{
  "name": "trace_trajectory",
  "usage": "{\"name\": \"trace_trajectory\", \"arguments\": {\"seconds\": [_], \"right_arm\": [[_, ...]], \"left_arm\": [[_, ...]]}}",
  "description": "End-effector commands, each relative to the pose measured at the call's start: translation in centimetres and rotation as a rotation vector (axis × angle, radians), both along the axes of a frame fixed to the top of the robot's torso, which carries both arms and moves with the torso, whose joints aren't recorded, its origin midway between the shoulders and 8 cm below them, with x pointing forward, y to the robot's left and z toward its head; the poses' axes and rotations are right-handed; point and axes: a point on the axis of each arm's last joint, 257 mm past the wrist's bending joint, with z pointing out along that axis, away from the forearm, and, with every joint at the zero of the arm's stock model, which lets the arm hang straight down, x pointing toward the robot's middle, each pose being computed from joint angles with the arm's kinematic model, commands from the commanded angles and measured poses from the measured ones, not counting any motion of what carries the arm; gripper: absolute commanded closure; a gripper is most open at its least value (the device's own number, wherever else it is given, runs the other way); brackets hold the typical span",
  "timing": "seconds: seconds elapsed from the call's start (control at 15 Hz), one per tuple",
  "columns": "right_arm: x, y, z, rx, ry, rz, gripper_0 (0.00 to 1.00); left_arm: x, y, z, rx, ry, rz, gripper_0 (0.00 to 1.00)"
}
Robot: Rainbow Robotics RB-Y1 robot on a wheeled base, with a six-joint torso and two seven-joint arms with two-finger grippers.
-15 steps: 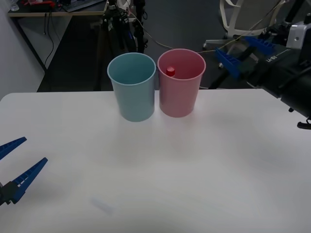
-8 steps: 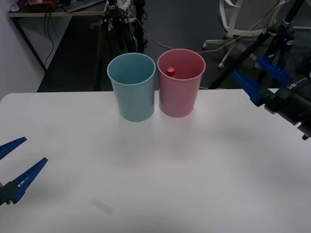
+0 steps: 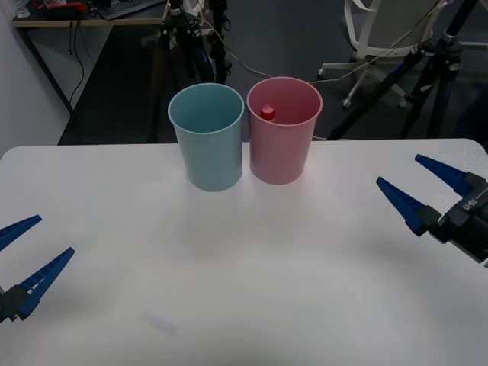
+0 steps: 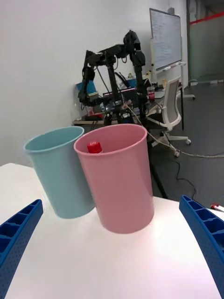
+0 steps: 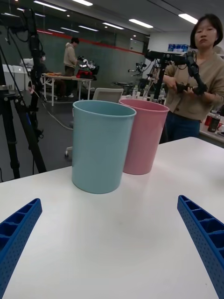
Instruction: Grasp the object on the table and drop it into the matching bin: aluminum can to the light blue bin, PET bottle to the pink bin.
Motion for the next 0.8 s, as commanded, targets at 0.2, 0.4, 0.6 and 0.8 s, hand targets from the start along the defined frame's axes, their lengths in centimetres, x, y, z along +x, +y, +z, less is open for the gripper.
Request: {"name": "trace_trajectory", "arguments": {"seconds": [0.2, 0.4, 0.6, 0.8], "right_arm": [[-2.9, 0.6, -3.1, -0.021, 0.022, 0.029, 0.0], [-3.7, 0.6, -3.8, -0.038, 0.014, 0.027, 0.0], [-4.3, 0.5, -4.3, -0.039, 0.027, 0.026, 0.0], [-4.3, 0.5, -4.3, -0.039, 0.027, 0.029, 0.0]], "left_arm": [[0.0, 0.0, 0.0, 0.0, 0.0, 0.0, 0.0], [0.0, 0.0, 0.0, 0.0, 0.0, 0.0, 0.0], [0.0, 0.0, 0.0, 0.0, 0.0, 0.0, 0.0], [0.0, 0.0, 0.0, 0.0, 0.0, 0.0, 0.0]]}}
